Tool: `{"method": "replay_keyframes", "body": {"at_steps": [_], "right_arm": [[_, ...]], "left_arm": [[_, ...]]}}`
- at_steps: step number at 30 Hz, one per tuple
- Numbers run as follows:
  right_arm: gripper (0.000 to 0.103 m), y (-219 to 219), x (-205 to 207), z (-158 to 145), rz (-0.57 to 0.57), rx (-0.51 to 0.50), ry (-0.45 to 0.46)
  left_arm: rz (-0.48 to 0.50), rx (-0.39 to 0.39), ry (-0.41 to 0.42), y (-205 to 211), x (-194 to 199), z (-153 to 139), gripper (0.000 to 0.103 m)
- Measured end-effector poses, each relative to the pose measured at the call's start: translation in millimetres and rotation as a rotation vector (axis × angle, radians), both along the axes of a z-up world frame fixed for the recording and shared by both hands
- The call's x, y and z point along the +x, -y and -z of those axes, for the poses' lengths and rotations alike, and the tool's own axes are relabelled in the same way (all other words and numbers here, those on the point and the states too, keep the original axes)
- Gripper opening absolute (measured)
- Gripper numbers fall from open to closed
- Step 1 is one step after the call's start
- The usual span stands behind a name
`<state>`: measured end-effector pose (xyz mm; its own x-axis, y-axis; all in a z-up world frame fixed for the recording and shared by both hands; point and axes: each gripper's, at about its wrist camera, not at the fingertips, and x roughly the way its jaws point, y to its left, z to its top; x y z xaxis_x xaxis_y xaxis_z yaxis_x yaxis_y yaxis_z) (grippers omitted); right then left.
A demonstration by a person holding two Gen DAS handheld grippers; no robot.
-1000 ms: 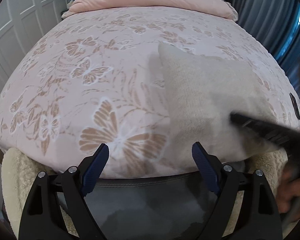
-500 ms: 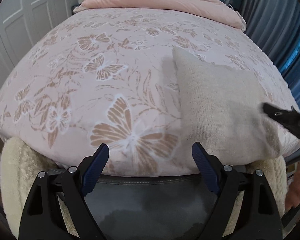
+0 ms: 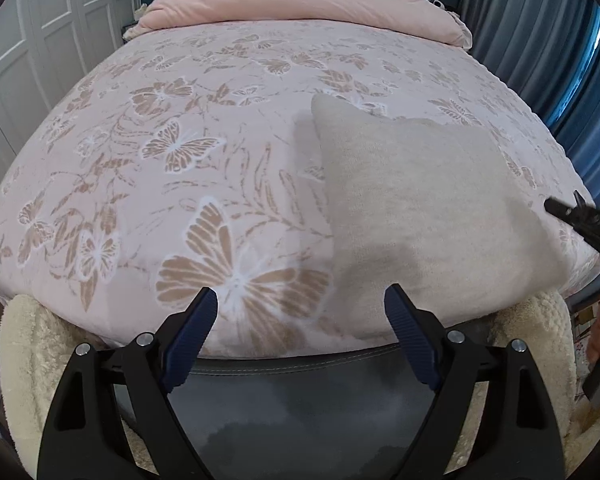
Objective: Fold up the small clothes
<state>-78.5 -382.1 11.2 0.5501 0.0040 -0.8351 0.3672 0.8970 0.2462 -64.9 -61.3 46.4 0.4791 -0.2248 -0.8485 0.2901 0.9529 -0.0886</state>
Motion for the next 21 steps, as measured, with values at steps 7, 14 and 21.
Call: {"method": "replay_keyframes", "body": {"at_steps": [7, 14, 21], "right_arm": [[0.012, 3, -19, -4, 0.042, 0.125, 0.048], [0.048, -40, 29, 13, -0.168, 0.037, -0.057], [0.015, -24, 9, -28, -0.124, 0.032, 0.116]], "left_arm": [[0.027, 0.005, 0.033, 14, -2, -6, 0.087], [0.056, 0.013, 0.020, 27, -1, -3, 0.087], [0.059, 0.006, 0.037, 28, 0, -10, 0.087]]}}
